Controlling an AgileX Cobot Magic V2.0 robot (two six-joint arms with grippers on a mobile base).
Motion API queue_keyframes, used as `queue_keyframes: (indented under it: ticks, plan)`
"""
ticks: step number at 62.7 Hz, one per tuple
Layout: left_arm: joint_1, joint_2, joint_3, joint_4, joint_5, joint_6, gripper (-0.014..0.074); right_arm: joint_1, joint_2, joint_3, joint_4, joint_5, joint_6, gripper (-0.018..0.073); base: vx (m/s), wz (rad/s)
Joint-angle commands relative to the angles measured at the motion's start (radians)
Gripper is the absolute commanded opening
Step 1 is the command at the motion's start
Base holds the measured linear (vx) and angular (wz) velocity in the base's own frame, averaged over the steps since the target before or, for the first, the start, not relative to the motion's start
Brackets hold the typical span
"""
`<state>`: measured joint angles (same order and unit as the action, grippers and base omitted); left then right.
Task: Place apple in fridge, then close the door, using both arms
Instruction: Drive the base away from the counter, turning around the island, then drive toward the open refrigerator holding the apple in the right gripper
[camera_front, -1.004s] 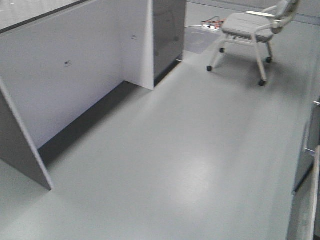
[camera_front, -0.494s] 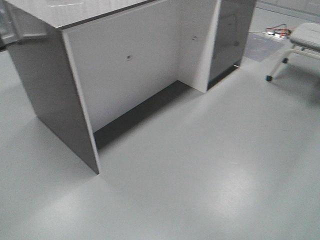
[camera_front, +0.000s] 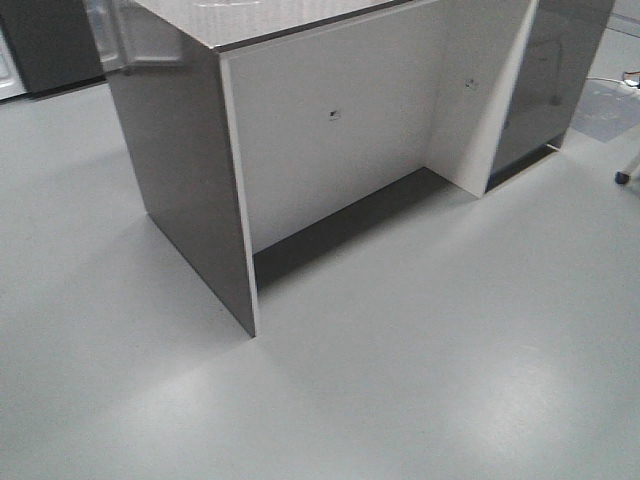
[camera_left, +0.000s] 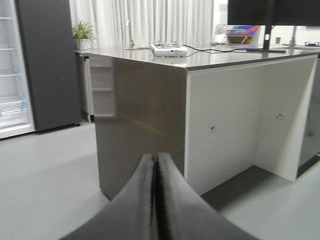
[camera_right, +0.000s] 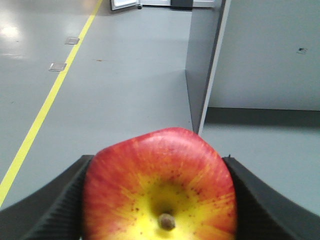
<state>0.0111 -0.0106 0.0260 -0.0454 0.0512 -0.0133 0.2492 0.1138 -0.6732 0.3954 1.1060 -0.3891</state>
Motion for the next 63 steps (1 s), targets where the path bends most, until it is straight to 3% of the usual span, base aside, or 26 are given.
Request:
queue_keyframes:
  ticks: [1, 63]
  plan:
    - [0.004, -0.016, 0.021, -0.003, -0.074, -0.003, -0.0006, 0.001, 0.017, -0.027, 0.021, -0.072, -0.006, 0.0356, 0.00, 0.25]
    - [0.004, -0.016, 0.021, -0.003, -0.074, -0.003, -0.0006, 0.001, 0.017, -0.027, 0.021, -0.072, -0.006, 0.0356, 0.00, 0.42]
